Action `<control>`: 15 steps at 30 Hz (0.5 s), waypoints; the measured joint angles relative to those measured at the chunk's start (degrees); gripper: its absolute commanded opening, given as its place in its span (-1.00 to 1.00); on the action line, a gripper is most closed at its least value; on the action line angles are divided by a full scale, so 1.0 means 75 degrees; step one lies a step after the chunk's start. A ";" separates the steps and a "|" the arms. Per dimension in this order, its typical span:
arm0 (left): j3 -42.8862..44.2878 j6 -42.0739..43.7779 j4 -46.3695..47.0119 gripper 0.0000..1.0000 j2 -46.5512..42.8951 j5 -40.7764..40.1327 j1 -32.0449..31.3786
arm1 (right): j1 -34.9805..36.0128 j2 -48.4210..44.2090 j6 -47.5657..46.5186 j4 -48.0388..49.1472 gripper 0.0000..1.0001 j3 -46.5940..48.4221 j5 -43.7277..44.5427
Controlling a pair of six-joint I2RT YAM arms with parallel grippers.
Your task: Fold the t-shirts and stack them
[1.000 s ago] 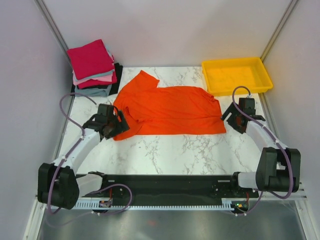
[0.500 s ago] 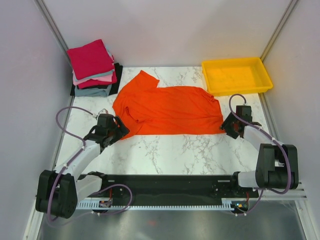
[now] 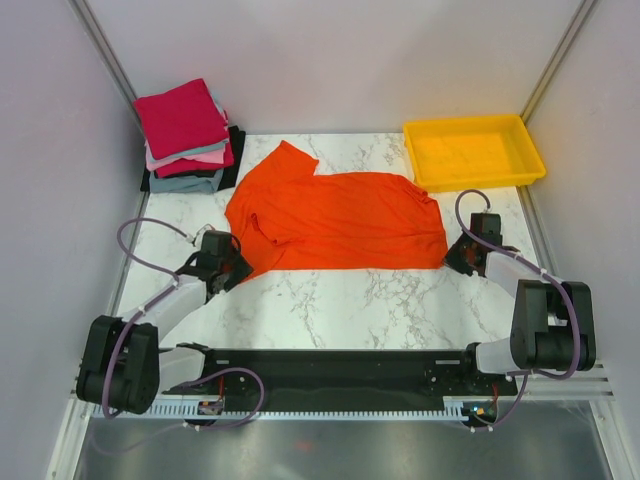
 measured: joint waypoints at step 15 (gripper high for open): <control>0.1014 0.0822 -0.0787 -0.96 -0.0356 -0.0659 0.0026 | -0.0688 -0.0702 0.0020 -0.0242 -1.00 -0.0399 0.0175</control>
